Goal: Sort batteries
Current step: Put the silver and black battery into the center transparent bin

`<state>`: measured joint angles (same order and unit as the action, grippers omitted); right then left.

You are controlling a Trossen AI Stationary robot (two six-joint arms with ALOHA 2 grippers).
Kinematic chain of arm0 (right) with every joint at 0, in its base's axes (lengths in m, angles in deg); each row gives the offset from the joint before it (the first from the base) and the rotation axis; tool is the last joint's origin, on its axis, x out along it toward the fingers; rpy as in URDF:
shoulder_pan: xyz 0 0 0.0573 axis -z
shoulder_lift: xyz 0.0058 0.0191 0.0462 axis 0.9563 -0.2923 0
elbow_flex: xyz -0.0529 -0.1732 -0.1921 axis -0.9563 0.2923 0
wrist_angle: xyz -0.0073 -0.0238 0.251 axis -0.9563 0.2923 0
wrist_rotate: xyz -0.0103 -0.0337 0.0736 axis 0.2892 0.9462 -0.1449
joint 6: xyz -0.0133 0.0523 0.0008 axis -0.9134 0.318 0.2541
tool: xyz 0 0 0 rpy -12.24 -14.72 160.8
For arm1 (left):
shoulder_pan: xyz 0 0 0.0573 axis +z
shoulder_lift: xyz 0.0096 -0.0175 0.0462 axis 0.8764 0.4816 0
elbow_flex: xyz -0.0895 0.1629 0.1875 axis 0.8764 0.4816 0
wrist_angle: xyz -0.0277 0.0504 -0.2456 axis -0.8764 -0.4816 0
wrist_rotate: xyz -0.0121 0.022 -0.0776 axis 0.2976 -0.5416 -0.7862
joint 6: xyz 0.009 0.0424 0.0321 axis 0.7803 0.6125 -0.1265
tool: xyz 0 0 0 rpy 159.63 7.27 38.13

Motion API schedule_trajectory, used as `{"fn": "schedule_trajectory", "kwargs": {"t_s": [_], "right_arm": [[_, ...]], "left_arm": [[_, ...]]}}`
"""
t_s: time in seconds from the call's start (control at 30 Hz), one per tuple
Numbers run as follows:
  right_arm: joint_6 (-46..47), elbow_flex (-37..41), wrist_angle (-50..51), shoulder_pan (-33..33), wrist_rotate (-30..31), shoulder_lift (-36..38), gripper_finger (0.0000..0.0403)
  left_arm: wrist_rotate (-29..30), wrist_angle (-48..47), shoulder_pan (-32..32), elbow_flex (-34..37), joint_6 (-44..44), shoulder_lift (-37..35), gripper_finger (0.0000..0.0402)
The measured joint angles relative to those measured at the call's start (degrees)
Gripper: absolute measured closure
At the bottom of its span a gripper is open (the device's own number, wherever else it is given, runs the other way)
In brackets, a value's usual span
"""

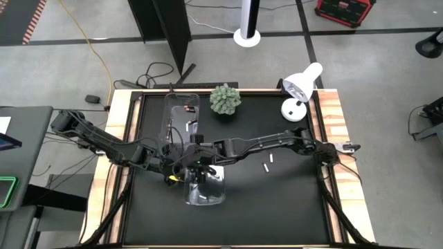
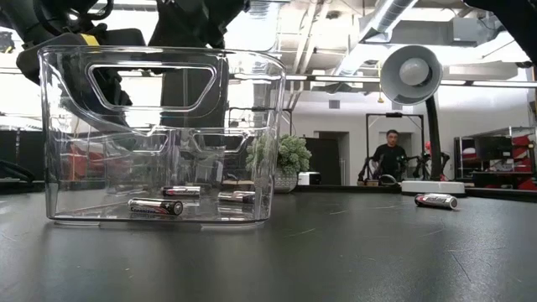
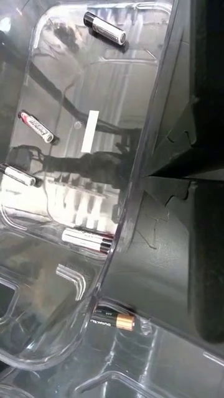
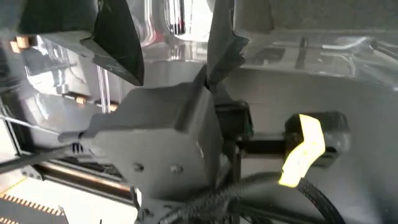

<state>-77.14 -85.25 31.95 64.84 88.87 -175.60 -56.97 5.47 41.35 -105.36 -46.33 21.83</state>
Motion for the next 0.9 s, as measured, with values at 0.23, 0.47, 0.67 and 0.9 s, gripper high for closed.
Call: {"fn": "schedule_trajectory", "kwargs": {"t_s": [0.23,0.47,0.67,0.9], "right_arm": [[0.0,0.2,-2.6,0.0,-1.2,0.0,0.0216],[-0.3,0.2,-3.7,0.1,-1.8,0.1,0.0216],[-0.5,15.5,-17.9,0.5,-2.1,8.1,0.0219],[5.4,49.1,-38.7,1.6,0.1,33.6,0.0238]], "left_arm": [[0.1,-0.2,0.0,0.0,0.6,-0.1,0.0400],[0.3,-0.3,0.0,0.1,0.6,-0.1,0.0400],[1.0,1.1,0.0,-0.1,1.3,-0.1,0.0400],[0.1,1.4,0.0,0.0,2.4,0.0,0.0400]]}}
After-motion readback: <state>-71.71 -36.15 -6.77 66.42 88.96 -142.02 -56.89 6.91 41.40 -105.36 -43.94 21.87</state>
